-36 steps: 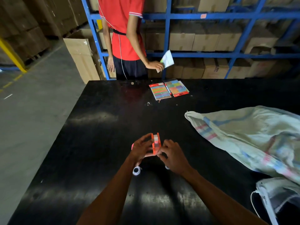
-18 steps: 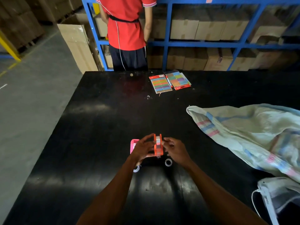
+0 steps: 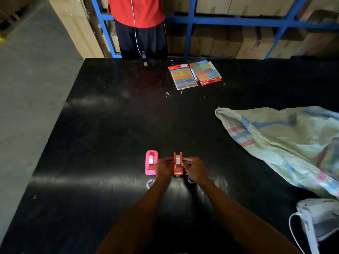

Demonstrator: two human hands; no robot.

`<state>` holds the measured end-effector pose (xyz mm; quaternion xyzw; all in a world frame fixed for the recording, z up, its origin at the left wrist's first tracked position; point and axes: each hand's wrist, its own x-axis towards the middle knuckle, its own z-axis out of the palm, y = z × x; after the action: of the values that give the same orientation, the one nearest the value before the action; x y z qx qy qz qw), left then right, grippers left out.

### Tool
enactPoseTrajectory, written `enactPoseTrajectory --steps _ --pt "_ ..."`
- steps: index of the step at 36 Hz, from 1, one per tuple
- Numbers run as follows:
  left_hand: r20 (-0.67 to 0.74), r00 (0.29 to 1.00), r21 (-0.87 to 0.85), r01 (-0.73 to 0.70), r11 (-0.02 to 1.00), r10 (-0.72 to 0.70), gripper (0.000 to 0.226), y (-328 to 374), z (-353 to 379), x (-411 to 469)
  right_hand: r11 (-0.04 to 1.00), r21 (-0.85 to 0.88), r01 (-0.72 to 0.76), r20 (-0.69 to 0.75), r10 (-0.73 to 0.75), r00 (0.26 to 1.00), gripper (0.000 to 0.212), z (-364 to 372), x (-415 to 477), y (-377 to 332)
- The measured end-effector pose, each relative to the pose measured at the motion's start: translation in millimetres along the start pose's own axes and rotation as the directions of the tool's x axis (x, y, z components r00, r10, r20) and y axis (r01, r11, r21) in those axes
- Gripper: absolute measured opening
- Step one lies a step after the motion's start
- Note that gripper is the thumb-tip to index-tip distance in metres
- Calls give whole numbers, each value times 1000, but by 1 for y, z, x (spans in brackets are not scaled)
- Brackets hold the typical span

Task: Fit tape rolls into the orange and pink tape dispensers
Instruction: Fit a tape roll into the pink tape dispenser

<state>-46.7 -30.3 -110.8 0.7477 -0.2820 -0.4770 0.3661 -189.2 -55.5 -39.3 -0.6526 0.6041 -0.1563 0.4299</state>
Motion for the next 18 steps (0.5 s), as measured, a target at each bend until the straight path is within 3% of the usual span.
enactPoseTrajectory --steps 11,18 --pt "-34 999 -61 -9 998 7 20 39 -4 -20 999 -2 -48 1 48 999 24 11 13 11" --pt "-1 998 90 -66 994 66 21 39 -11 -23 996 -47 -77 -67 74 995 19 9 10 9"
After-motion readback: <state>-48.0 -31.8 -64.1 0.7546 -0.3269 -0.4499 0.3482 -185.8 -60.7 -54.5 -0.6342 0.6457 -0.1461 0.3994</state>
